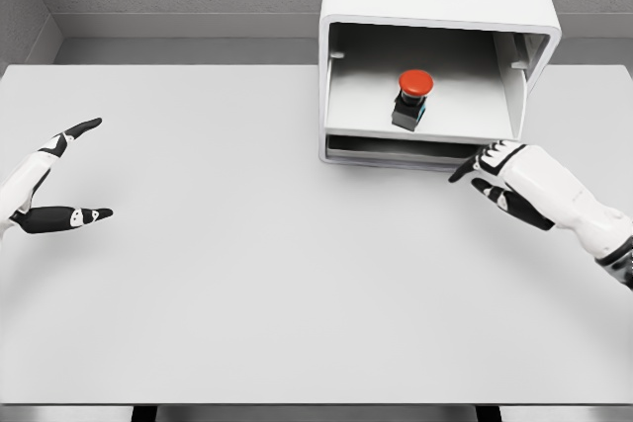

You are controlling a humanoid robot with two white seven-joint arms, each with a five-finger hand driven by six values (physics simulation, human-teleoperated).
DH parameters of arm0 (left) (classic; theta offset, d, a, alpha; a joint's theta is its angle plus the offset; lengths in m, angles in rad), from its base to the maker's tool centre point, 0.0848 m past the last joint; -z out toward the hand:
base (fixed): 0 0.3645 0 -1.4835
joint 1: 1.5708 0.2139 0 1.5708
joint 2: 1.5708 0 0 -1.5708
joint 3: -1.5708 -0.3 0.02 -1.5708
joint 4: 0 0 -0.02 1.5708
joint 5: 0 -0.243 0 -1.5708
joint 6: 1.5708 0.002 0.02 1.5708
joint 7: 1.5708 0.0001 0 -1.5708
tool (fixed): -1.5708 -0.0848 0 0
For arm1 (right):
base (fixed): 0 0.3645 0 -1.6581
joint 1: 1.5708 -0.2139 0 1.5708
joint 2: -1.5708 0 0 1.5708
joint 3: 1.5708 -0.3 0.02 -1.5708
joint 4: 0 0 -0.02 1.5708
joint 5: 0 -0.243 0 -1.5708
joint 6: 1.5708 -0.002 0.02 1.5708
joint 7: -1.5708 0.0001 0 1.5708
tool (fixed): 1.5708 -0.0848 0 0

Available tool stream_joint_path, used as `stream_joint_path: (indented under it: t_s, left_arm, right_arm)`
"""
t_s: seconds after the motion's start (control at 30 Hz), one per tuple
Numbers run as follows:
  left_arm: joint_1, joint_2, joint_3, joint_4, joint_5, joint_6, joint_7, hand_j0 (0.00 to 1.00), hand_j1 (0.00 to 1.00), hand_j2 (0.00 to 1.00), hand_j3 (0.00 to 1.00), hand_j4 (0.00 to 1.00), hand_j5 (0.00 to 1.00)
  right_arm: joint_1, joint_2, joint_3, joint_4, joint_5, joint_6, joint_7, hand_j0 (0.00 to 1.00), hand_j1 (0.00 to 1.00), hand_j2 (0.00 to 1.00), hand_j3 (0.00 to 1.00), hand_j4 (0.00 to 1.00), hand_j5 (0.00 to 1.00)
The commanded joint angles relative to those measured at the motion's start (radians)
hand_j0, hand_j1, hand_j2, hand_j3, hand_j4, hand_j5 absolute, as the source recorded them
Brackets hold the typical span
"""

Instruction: Slide open multi-storey tabletop storage cabinets and put open load switch and slide close multi-storey tabletop storage cabinets

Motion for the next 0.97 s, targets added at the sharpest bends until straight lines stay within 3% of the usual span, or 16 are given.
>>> stream_joint_path:
  t_s: [0.0,0.1,0.2,0.43,0.6,0.67,0.77,0.93]
  left_arm:
    - [0.000,0.000,0.000,0.000,0.008,0.002,0.000,1.00,1.00,1.00,1.00,1.00,1.00]
    - [0.000,0.000,0.000,0.000,0.008,0.002,0.000,1.00,1.00,1.00,1.00,1.00,1.00]
    - [0.002,-0.003,-0.001,-0.002,0.008,0.002,0.000,1.00,1.00,1.00,1.00,1.00,1.00]
    - [0.002,-0.003,-0.001,-0.002,0.008,0.002,0.000,1.00,1.00,1.00,1.00,1.00,1.00]
    - [0.002,-0.005,-0.003,-0.002,0.007,0.002,0.000,1.00,1.00,1.00,1.00,1.00,1.00]
    - [0.002,-0.005,-0.003,-0.002,-0.002,0.002,0.000,1.00,1.00,1.00,1.00,1.00,1.00]
    - [0.002,-0.008,-0.004,-0.002,-0.018,0.002,0.000,1.00,1.00,1.00,1.00,1.00,1.00]
    - [0.003,-0.016,-0.009,-0.003,-0.038,0.002,0.000,1.00,1.00,1.00,1.00,1.00,1.00]
  right_arm:
    - [-0.005,0.002,0.028,0.005,-0.002,0.001,0.000,0.51,0.51,0.51,0.51,0.51,0.51]
    - [-0.063,0.004,0.079,0.055,-0.001,0.001,0.000,0.51,0.51,0.51,0.51,0.51,0.51]
    - [-0.100,0.038,0.083,0.095,0.019,0.001,0.002,0.51,0.51,0.51,0.51,0.51,0.51]
    - [-0.173,0.039,0.126,0.161,0.028,0.001,0.026,0.54,0.54,0.54,0.54,0.54,0.54]
    - [-0.157,0.024,0.117,0.154,0.016,0.001,0.029,0.54,0.54,0.54,0.54,0.54,0.54]
    - [-0.141,-0.016,0.100,0.155,0.012,0.001,0.026,0.54,0.54,0.54,0.54,0.54,0.54]
    - [-0.077,-0.076,0.013,0.157,-0.005,0.001,0.025,0.55,0.55,0.55,0.55,0.55,0.55]
    - [-0.026,-0.104,-0.053,0.157,-0.016,0.001,0.022,0.55,0.55,0.55,0.55,0.55,0.55]
